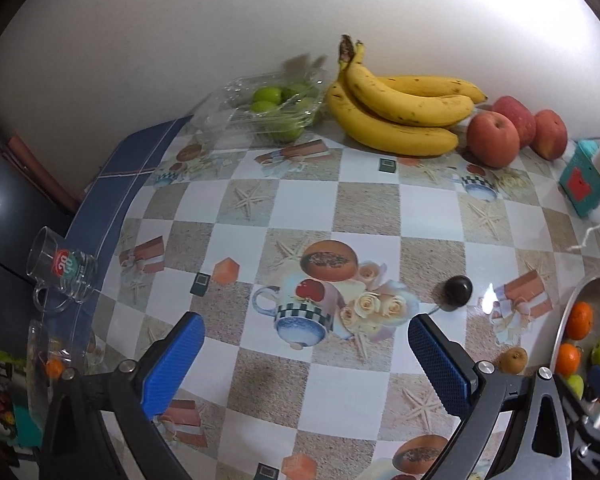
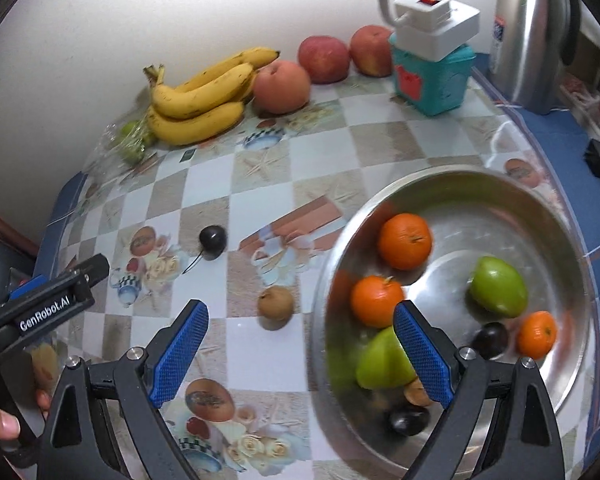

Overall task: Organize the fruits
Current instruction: 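Move the left tool to the dark plum while the right tool moves to the tan round fruit, then close the left tool on the dark plum while the right tool closes on the tan fruit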

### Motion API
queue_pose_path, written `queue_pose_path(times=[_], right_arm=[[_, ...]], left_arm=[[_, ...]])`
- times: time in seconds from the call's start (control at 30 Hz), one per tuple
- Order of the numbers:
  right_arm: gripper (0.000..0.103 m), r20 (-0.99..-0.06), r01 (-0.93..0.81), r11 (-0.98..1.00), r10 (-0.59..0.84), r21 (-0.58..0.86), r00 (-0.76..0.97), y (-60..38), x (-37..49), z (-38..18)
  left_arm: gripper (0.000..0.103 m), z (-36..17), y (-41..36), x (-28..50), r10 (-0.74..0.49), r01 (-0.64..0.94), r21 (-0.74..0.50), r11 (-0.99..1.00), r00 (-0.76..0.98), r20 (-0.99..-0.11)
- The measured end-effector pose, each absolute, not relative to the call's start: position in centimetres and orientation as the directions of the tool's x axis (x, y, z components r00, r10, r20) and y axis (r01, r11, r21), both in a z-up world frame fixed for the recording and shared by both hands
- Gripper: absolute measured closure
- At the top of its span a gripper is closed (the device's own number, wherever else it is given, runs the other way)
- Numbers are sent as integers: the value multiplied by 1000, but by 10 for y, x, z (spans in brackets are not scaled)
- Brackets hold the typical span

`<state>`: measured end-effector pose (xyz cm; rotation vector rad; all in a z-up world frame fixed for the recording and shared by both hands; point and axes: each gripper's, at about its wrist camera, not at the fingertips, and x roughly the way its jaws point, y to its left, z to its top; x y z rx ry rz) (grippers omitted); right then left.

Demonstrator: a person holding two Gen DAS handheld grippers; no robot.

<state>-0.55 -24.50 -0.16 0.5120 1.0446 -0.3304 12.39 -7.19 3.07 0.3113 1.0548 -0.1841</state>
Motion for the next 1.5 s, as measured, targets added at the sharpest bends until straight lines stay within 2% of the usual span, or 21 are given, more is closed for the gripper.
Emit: queue_pose_path(times=[0.67,0.8,0.83,0.9,1.0,1.1,1.23,1.5], right_arm=[[11,-881,394,894,2,213,473,-219,21,-8],[21,-900,386,905,-10,178,436,-214,31,-12],[30,-904,384,908,-12,170,428,-212,33,-13],[38,-918,380,914,-24,140,396,-210,38,-18],[40,-931,385,917,-41,109,362,-210,43,-24],[53,-941,395,914,-55,87,334,-211,46,-30],[54,-952,411,911,-93,37,292,-210,50,-35],[66,-960,425,905,-142,-27,243,-205,58,-40]], left_arm=[[0,6,-63,137,-38,285,87,954,403,-914],[0,-3,-61,141,-60,285,53,957,372,-926],[0,-5,-60,142,-63,282,46,958,366,-929],[0,-8,-58,144,-69,276,33,961,354,-933],[0,-11,-54,146,-81,266,13,964,342,-936],[0,-12,-51,148,-93,257,-4,966,334,-938],[0,-13,-50,149,-108,258,-22,966,326,-939],[0,-16,-47,151,-127,254,-45,966,314,-941]])
